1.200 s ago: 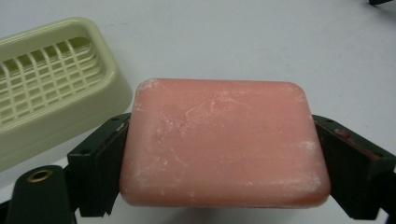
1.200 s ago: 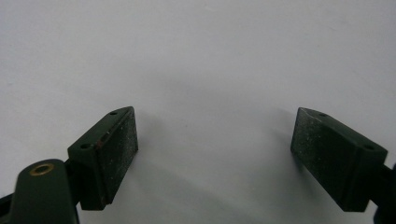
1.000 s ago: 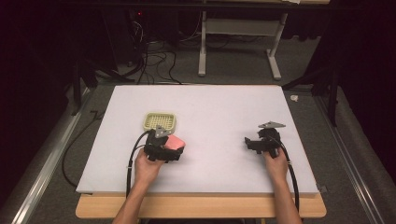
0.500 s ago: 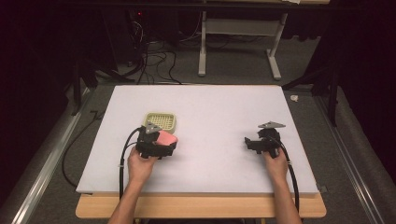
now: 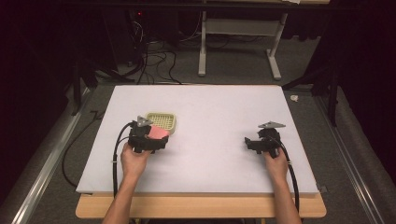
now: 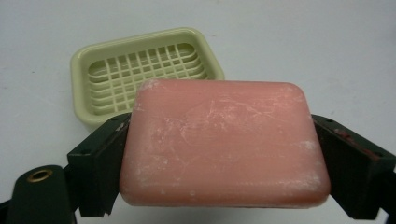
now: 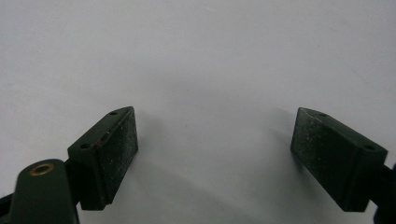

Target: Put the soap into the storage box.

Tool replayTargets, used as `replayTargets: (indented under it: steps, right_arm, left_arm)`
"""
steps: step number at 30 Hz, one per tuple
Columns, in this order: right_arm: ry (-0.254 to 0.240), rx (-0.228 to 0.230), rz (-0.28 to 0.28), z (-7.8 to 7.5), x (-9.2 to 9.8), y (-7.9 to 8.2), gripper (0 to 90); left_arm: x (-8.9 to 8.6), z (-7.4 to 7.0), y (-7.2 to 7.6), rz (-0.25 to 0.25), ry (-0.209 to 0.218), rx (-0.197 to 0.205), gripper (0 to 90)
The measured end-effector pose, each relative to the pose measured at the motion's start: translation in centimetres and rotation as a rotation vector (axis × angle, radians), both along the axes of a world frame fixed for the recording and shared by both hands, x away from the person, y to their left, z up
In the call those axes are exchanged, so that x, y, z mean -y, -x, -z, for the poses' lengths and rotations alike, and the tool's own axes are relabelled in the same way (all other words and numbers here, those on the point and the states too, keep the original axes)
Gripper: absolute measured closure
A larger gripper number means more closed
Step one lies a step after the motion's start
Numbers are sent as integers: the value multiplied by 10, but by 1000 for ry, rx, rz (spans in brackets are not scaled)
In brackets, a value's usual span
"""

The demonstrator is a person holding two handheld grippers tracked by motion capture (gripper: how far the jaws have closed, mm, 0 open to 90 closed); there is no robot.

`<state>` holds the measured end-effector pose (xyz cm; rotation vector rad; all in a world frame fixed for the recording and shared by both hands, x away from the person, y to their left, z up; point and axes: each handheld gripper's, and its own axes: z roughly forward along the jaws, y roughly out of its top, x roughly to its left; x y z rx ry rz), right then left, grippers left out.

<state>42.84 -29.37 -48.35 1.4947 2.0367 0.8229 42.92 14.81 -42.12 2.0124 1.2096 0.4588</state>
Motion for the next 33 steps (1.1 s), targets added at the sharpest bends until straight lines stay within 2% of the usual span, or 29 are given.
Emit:
replayTargets:
  steps: [5, 9, 17, 21, 26, 31, 33]
  right_arm:
    - [0, 0, 1, 0, 0, 0, 156]
    - [-1, 0, 1, 0, 0, 0, 155]
    - [0, 0, 0, 0, 0, 0, 156]
    - [-1, -1, 1, 0, 0, 0, 155]
    - [0, 0, 1, 0, 0, 0, 156]
    - [-1, -1, 1, 0, 0, 0, 155]
    - [1, 1, 0, 0, 0, 0, 156]
  left_arm:
    - [-6, 1, -6, -30, 17, -11, 137]
    - [-9, 3, -10, -48, 6, -21, 138]
    - [-15, 6, -17, -86, 12, -32, 137]
    - [-16, 3, -19, -92, -4, -33, 137]
    - [-14, -3, -25, -93, 5, -25, 138]
    - [-10, -6, -32, -91, -17, -25, 137]
    - [-10, -7, -35, -89, -5, -30, 137]
